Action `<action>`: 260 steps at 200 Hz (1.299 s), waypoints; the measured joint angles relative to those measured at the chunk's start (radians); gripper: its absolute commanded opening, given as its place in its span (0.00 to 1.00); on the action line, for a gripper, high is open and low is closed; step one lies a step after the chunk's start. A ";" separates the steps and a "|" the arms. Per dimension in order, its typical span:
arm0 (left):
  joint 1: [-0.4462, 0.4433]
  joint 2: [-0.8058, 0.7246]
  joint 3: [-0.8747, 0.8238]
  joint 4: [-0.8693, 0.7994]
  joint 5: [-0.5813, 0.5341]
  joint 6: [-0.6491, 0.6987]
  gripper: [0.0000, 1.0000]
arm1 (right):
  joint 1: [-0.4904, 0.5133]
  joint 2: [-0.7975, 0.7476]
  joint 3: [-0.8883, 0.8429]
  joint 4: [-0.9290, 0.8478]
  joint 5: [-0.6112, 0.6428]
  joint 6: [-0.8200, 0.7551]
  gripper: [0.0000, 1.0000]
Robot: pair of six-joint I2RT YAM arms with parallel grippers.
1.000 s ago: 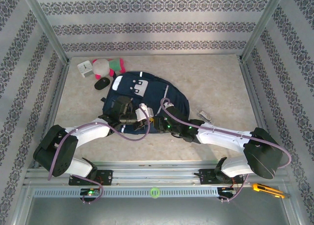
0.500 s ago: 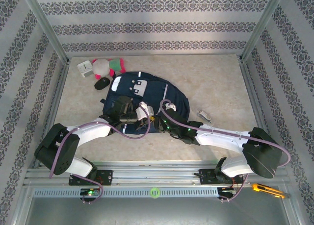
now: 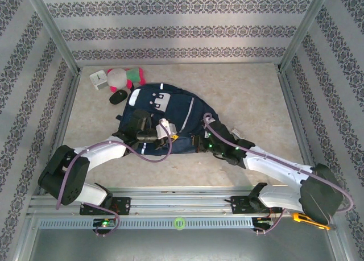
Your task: Pack the student bag
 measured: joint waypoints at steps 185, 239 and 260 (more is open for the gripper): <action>0.051 -0.056 0.037 -0.161 0.047 -0.108 0.00 | 0.190 0.102 0.219 -0.270 0.111 0.157 0.37; 0.051 -0.056 0.039 -0.160 0.052 -0.150 0.00 | 0.199 0.239 0.317 -0.315 0.216 0.185 0.38; 0.051 -0.056 0.041 -0.156 0.052 -0.161 0.00 | 0.199 0.269 0.349 -0.335 0.272 0.178 0.19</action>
